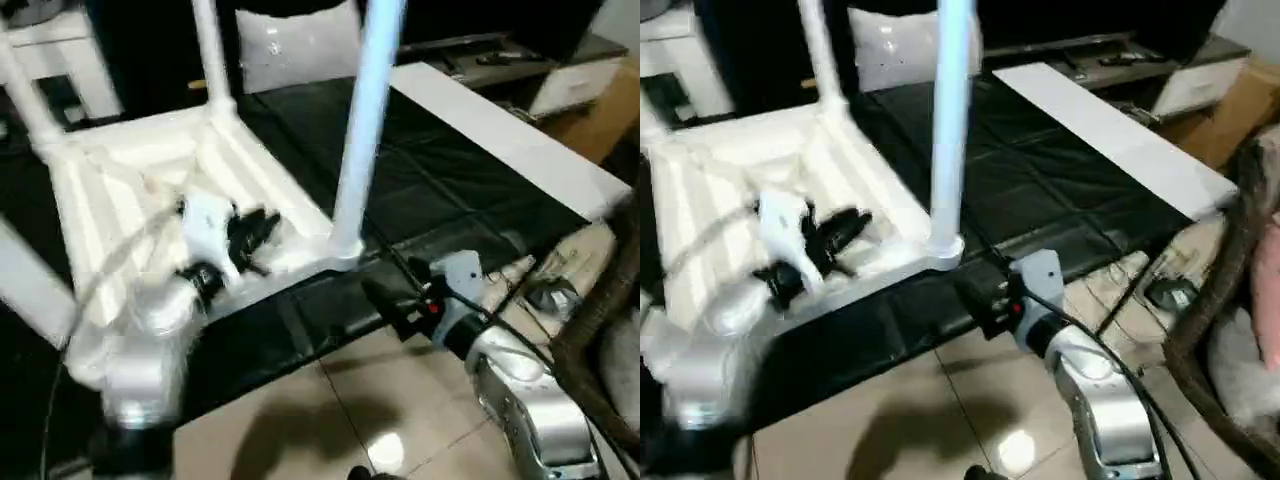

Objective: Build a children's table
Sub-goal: Rotate leg to tighten

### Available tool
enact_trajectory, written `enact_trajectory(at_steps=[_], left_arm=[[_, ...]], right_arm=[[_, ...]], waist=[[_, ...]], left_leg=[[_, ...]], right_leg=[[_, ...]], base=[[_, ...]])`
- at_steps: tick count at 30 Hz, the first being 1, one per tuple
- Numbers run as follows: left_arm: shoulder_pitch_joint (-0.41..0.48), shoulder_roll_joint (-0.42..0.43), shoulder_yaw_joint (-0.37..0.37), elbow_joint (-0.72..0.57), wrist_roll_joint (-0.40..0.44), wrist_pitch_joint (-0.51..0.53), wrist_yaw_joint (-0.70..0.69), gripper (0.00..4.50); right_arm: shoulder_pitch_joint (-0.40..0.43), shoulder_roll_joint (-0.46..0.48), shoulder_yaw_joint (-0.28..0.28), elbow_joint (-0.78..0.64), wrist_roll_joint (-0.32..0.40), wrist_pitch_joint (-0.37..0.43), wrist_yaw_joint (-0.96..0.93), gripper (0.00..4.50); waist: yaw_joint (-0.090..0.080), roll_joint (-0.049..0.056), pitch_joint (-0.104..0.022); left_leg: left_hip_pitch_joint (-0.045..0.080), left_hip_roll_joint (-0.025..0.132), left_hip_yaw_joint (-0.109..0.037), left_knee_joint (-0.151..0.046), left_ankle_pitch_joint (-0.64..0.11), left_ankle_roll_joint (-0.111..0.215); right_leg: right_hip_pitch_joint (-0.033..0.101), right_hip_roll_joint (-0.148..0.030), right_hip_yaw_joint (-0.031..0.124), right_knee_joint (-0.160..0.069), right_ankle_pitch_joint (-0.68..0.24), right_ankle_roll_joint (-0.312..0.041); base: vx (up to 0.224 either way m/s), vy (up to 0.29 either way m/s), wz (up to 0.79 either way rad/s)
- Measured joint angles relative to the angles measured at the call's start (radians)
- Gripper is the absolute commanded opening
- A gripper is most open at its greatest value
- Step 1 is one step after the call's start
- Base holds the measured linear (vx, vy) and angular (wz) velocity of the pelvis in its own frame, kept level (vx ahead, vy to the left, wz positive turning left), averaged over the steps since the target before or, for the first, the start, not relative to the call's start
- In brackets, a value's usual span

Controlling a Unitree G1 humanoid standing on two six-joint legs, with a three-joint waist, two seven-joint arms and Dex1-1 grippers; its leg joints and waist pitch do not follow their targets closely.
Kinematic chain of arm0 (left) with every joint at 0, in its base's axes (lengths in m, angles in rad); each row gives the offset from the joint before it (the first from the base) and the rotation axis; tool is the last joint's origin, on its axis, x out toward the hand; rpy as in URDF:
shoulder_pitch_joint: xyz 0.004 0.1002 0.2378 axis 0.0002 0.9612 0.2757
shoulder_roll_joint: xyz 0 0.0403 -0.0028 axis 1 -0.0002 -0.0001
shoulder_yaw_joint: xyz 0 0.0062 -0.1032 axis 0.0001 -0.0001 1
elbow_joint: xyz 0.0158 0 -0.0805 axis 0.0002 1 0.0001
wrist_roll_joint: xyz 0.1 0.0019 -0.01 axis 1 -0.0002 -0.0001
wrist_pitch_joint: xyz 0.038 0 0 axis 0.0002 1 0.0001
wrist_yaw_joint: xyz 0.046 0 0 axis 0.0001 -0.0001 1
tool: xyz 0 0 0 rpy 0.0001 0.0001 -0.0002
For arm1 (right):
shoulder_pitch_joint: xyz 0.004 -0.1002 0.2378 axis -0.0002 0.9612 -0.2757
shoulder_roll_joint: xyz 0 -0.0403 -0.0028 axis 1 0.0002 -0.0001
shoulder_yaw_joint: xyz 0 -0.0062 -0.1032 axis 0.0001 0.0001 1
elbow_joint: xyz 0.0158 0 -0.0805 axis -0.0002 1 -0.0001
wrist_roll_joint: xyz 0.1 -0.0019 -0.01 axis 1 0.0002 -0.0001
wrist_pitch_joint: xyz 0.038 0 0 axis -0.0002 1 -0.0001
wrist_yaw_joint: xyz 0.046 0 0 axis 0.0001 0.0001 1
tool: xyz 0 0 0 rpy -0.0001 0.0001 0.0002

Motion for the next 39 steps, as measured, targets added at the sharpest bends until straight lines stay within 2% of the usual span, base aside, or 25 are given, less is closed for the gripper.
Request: enact_trajectory(at_steps=[3, 4, 6, 7, 8, 9, 10, 11, 12, 13, 14, 15, 16, 18, 20, 22, 23, 25, 27, 29, 33, 35, 37, 38, 39], left_arm=[[0.052, -0.012, 0.001, -0.039, 0.015, -0.004, 0.059, 1.03], [0.070, -0.018, -0.010, -0.057, 0.029, -0.003, 0.076, 1.03], [0.098, -0.035, -0.048, -0.085, 0.055, 0.010, 0.102, 1.03], [0.112, -0.043, -0.067, -0.090, 0.067, 0.018, 0.110, 1.03], [0.130, -0.051, -0.088, -0.094, 0.079, 0.027, 0.119, 1.03], [0.141, -0.053, -0.101, -0.092, 0.084, 0.033, 0.121, 1.03], [0.143, -0.055, -0.110, -0.097, 0.092, 0.037, 0.128, 1.03], [0.136, -0.051, -0.112, -0.107, 0.093, 0.036, 0.132, 1.03], [0.139, -0.048, -0.111, -0.111, 0.087, 0.039, 0.135, 1.03], [0.170, -0.048, -0.100, -0.131, 0.074, 0.041, 0.137, 1.03], [0.186, -0.057, -0.090, -0.142, 0.065, 0.051, 0.141, 1.03], [0.193, -0.070, -0.080, -0.149, 0.059, 0.058, 0.147, 1.03], [0.216, -0.082, -0.075, -0.150, 0.060, 0.069, 0.168, 1.03], [0.251, -0.087, -0.085, -0.147, 0.071, 0.077, 0.186, 1.03], [0.246, -0.085, -0.074, -0.168, 0.076, 0.078, 0.204, 1.03], [0.254, -0.071, -0.078, -0.199, 0.085, 0.074, 0.205, 1.03], [0.258, -0.066, -0.079, -0.212, 0.090, 0.072, 0.205, 1.03], [0.293, -0.059, -0.070, -0.232, 0.085, 0.071, 0.206, 1.03], [0.314, -0.053, -0.054, -0.232, 0.080, 0.072, 0.206, 1.03], [0.316, -0.042, -0.037, -0.233, 0.079, 0.073, 0.209, 1.03], [0.316, -0.043, -0.036, -0.237, 0.073, 0.072, 0.213, 1.03], [0.316, -0.046, -0.046, -0.245, 0.071, 0.072, 0.213, 1.03], [0.318, -0.049, -0.052, -0.255, 0.071, 0.072, 0.213, 1.03], [0.319, -0.048, -0.052, -0.256, 0.071, 0.073, 0.213, 1.03], [0.320, -0.046, -0.050, -0.256, 0.071, 0.073, 0.213, 1.03]], right_arm=[[0.000, 0.008, 0.023, -0.001, -0.001, 0.000, -0.005, 4.50], [-0.005, 0.007, 0.023, -0.001, -0.001, 0.000, -0.011, 4.50], [-0.013, -0.008, 0.019, -0.008, -0.003, -0.007, -0.011, 4.50], [-0.015, -0.018, 0.018, -0.007, -0.007, -0.015, -0.010, 4.50], [-0.023, -0.024, 0.019, -0.004, -0.014, -0.018, -0.002, 4.50], [-0.020, -0.027, 0.021, -0.004, -0.017, -0.018, 0.005, 4.50], [-0.020, -0.036, 0.025, -0.004, -0.020, -0.020, 0.012, 4.50], [-0.021, -0.030, 0.027, -0.002, -0.021, -0.022, 0.012, 4.50], [-0.018, -0.038, 0.038, -0.006, -0.020, -0.022, 0.017, 4.50], [-0.012, -0.039, 0.045, -0.008, -0.020, -0.025, 0.021, 4.50], [-0.006, -0.046, 0.048, -0.014, -0.021, -0.031, 0.021, 4.50], [-0.015, -0.055, 0.045, -0.021, -0.021, -0.038, 0.020, 4.50], [-0.021, -0.048, 0.027, -0.028, -0.013, -0.021, 0.005, 4.50], [-0.006, -0.038, 0.000, -0.028, 0.004, 0.009, -0.015, 4.50], [-0.002, -0.037, -0.012, -0.025, 0.026, 0.008, -0.007, 4.50], [-0.001, -0.032, -0.034, -0.028, 0.046, 0.005, 0.000, 4.50], [-0.001, -0.032, -0.041, -0.031, 0.045, 0.003, -0.003, 4.50], [0.027, 0.005, -0.053, -0.030, 0.060, -0.003, -0.025, 4.50], [0.035, 0.008, -0.036, -0.030, 0.063, 0.001, -0.023, 4.50], [0.035, 0.001, -0.026, -0.034, 0.063, 0.004, -0.021, 4.50], [0.054, 0.003, -0.027, -0.039, 0.067, -0.005, -0.020, 4.50], [0.068, 0.006, -0.031, -0.037, 0.068, -0.014, -0.021, 4.50], [0.068, 0.012, -0.034, -0.037, 0.069, -0.013, -0.030, 4.50], [0.068, 0.013, -0.036, -0.037, 0.069, -0.013, -0.034, 4.50], [0.068, 0.016, -0.036, -0.037, 0.069, -0.013, -0.035, 4.50]], waist=[[-0.003, -0.006, 0.002], [0.001, -0.018, 0.000], [0.021, -0.032, 0.002], [0.033, -0.037, 0.001], [0.047, -0.038, 0.005], [0.044, -0.043, 0.006], [0.028, -0.024, 0.003], [0.027, -0.014, 0.004], [0.037, -0.010, 0.009], [0.018, -0.012, 0.010], [0.011, -0.038, -0.006], [0.015, -0.067, -0.020], [0.031, -0.069, -0.015], [0.052, -0.067, -0.015], [0.060, -0.062, -0.018], [0.060, -0.054, -0.017], [0.058, -0.038, -0.012], [0.041, -0.020, -0.004], [0.025, -0.023, 0.005], [0.018, -0.025, 0.005], [0.027, -0.042, 0.000], [0.038, -0.032, 0.002], [0.055, -0.019, 0.001], [0.061, -0.009, -0.003], [0.061, -0.010, -0.004]], left_leg=[[0.010, -0.006, -0.062, -0.001, 0.002, -0.002], [0.016, -0.006, -0.078, -0.006, 0.005, 0.002], [0.011, 0.000, -0.093, -0.006, 0.001, 0.005], [0.001, 0.009, -0.084, 0.024, -0.018, 0.036], [-0.052, 0.011, 0.014, 0.221, -0.051, 0.089], [-0.046, -0.025, 0.074, 0.275, -0.073, 0.126], [0.007, -0.070, 0.140, 0.217, -0.112, 0.177], [0.030, -0.082, 0.137, 0.163, -0.176, 0.150], [0.034, -0.050, 0.121, 0.139, -0.145, 0.116], [0.034, -0.044, 0.093, 0.139, -0.130, 0.099], [0.029, -0.055, 0.092, 0.138, -0.123, 0.099], [-0.004, -0.078, 0.074, 0.152, -0.117, 0.108], [-0.021, -0.088, 0.048, 0.149, -0.105, 0.153], [-0.024, -0.107, 0.045, 0.135, -0.090, 0.179], [-0.039, -0.127, 0.046, 0.155, -0.089, 0.177], [-0.032, -0.137, 0.047, 0.112, -0.074, 0.150], [-0.016, -0.131, 0.045, 0.050, -0.059, 0.131], [0.002, -0.103, 0.057, 0.025, 0.012, 0.087], [-0.001, -0.098, 0.063, 0.023, 0.012, 0.089], [-0.004, -0.098, 0.069, 0.023, 0.012, 0.095], [-0.007, -0.104, 0.098, 0.017, 0.016, 0.115], [-0.013, -0.109, 0.110, 0.030, 0.011, 0.129], [-0.026, -0.108, 0.078, 0.067, -0.008, 0.164], [-0.035, -0.113, 0.078, 0.074, -0.010, 0.160], [-0.030, -0.123, 0.089, 0.069, -0.010, 0.163]], right_leg=[[-0.003, 0.031, 0.031, 0.090, -0.075, -0.061], [-0.002, 0.034, 0.032, 0.128, -0.107, -0.065], [-0.004, 0.049, 0.023, 0.161, -0.138, -0.065], [-0.014, 0.051, 0.003, 0.164, -0.147, -0.074], [-0.015, 0.046, -0.014, 0.156, -0.145, -0.088], [-0.005, 0.046, -0.032, 0.133, -0.142, -0.090], [0.020, 0.060, -0.086, 0.081, -0.134, -0.084], [0.035, 0.078, -0.118, 0.044, -0.127, -0.071], [0.032, 0.095, -0.094, 0.084, -0.154, 0.022], [0.005, 0.091, 0.033, 0.236, -0.185, 0.074], [0.001, 0.060, 0.151, 0.274, -0.188, 0.061], [0.010, 0.044, 0.205, 0.238, -0.240, 0.072], [-0.002, 0.048, 0.210, 0.245, -0.243, 0.072], [-0.007, 0.047, 0.218, 0.232, -0.233, 0.081], [0.005, 0.043, 0.221, 0.205, -0.213, 0.075], [0.026, 0.047, 0.216, 0.170, -0.190, 0.059], [0.039, 0.055, 0.206, 0.150, -0.180, 0.055], [0.064, 0.064, 0.188, 0.106, -0.163, 0.041], [0.078, 0.063, 0.184, 0.078, -0.146, 0.034], [0.082, 0.059, 0.184, 0.056, -0.124, 0.037], [0.078, 0.035, 0.189, 0.053, -0.119, 0.056], [0.077, 0.021, 0.195, 0.052, -0.120, 0.082], [0.076, 0.011, 0.199, 0.053, -0.119, 0.101], [0.077, -0.002, 0.201, 0.052, -0.118, 0.105], [0.077, -0.009, 0.208, 0.048, -0.118, 0.104]], base=[[0.069, -0.232, 0.78], [0.064, -0.263, 0.75], [0.044, -0.218, 0.61], [-0.006, -0.327, 0.68], [-0.052, -0.310, 0.42], [-0.059, -0.425, 0.78], [-0.026, -0.244, 0.51], [0.001, -0.240, 0.68], [0.027, -0.216, 0.57], [0.027, -0.216, 0.57], [0.043, -0.114, 0.62], [0.030, -0.038, 0.59], [0.030, -0.038, 0.59], [-0.026, -0.130, 0.05], [-0.047, -0.100, -0.05], [-0.066, 0.006, -0.08], [-0.055, 0.066, -0.06], [-0.029, 0.115, 0.02], [-0.043, 0.100, 0.02], [-0.029, 0.117, -0.05], [-0.020, 0.071, -0.05], [-0.016, 0.095, 0.01], [-0.002, 0.135, -0.02], [0.019, 0.204, 0.06], [0.048, 0.330, 0.08]])
